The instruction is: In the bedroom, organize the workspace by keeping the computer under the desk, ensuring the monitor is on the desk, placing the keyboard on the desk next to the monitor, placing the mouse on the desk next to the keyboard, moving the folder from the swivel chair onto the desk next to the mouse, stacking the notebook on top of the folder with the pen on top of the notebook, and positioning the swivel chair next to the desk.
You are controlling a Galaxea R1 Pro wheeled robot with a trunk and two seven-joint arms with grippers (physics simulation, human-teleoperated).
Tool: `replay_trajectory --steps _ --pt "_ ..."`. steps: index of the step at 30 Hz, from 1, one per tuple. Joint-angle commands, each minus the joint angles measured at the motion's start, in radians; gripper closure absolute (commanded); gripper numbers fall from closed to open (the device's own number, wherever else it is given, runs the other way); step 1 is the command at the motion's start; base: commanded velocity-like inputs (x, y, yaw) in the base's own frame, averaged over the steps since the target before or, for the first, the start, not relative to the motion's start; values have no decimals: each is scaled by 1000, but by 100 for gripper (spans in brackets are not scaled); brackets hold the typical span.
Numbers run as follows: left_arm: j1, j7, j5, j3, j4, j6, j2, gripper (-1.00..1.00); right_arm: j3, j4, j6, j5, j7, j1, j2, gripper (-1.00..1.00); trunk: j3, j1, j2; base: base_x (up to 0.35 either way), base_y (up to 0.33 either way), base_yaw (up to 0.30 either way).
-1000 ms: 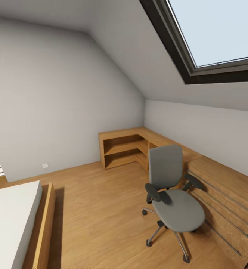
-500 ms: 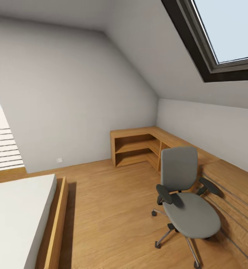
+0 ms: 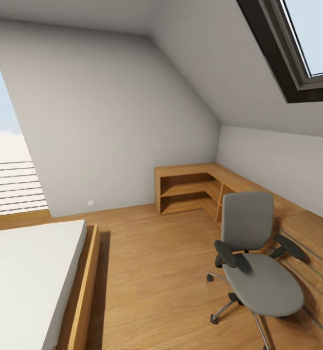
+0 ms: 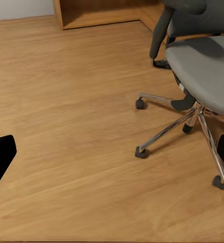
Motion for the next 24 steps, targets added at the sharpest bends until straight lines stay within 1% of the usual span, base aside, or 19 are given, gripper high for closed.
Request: replay_trajectory --steps 1,3,4,9,11,12,13,14,15,18,19,20,22,24 --pt "1 8 -7 1 -6 -1 -1 -100 9 4 -2 -2 -8 -1 -4 -100 -1 0 -1 0 0 173" --pt "1 8 -7 1 -13 -1 -3 -100 8 10 -2 -3 -9 -1 -8 -100 -4 0 -1 0 0 173" --pt "1 9 -7 1 -26 -1 -13 -100 7 21 -3 -5 -9 -1 -13 -100 -5 0 -1 0 0 173" --pt "1 8 -7 2 -34 0 -40 -100 6 30 -3 -5 -9 -1 -13 -100 -11 0 -1 0 0 173" --pt "1 9 -7 1 -36 0 -56 -100 7 32 -3 -5 -9 -1 -12 -100 -14 0 -1 0 0 173" --pt "1 9 -6 1 -43 -1 -73 -100 7 33 -3 -5 -9 -1 -12 -100 -15 0 -1 0 0 173" --pt "1 10 -6 0 -50 -2 -80 -100 7 33 -3 -5 -9 -1 -11 -100 -16 0 -1 0 0 173" --pt "1 10 -6 0 -61 -1 -86 -100 7 33 -3 -5 -9 -1 -12 -100 -17 0 -1 0 0 173" --pt "1 11 -6 0 -93 -1 -94 -100 7 33 -3 -5 -9 -1 -12 -100 -18 0 -1 0 0 174" --pt "1 13 -5 -1 -157 -1 -100 -100 6 34 -3 -6 -9 -1 -13 -100 -22 0 -1 0 0 176" --pt "1 14 -4 -1 -201 -1 -101 -100 6 34 -3 -6 -9 -1 -13 -100 -23 0 -1 0 0 179" --pt "1 14 -3 0 -223 -1 -102 -100 6 34 -4 -6 -9 -1 -13 -100 -25 0 -1 0 0 173" --pt "1 15 -3 1 -258 -1 -101 -100 6 34 -4 -6 -9 -1 -14 -100 -27 0 -1 0 0 144" --pt "1 15 -2 2 -288 -1 -95 -100 6 34 -5 -5 -9 -1 -14 -100 -28 0 -1 0 0 76"
